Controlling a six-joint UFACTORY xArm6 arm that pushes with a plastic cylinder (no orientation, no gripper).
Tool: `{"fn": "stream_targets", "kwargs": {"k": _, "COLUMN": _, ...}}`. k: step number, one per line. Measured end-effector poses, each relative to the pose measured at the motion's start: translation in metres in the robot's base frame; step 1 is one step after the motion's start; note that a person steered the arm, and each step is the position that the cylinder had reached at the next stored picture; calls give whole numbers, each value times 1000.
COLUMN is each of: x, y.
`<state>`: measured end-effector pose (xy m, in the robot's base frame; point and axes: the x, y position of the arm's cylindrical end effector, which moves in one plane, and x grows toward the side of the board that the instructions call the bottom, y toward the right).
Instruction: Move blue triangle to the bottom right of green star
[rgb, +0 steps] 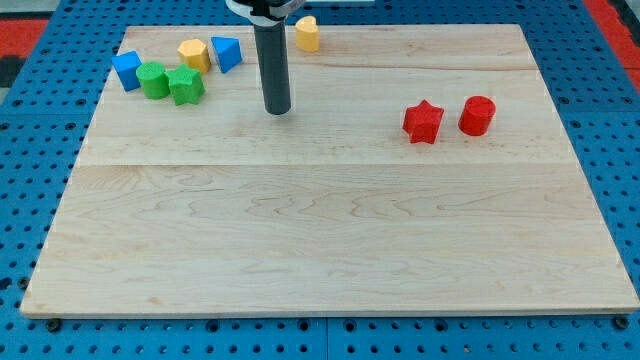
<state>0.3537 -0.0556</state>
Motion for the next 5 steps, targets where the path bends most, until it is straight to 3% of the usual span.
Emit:
{"fn": "stream_targets", "kwargs": {"k": 1, "x": 0, "y": -1}}
{"fn": "stream_targets", "kwargs": {"k": 2, "x": -1, "y": -66}}
{"fn": "stream_targets", "kwargs": {"k": 4, "x": -27, "y": -108}}
{"fn": "stream_targets", "kwargs": {"k": 5, "x": -20, "y": -171}}
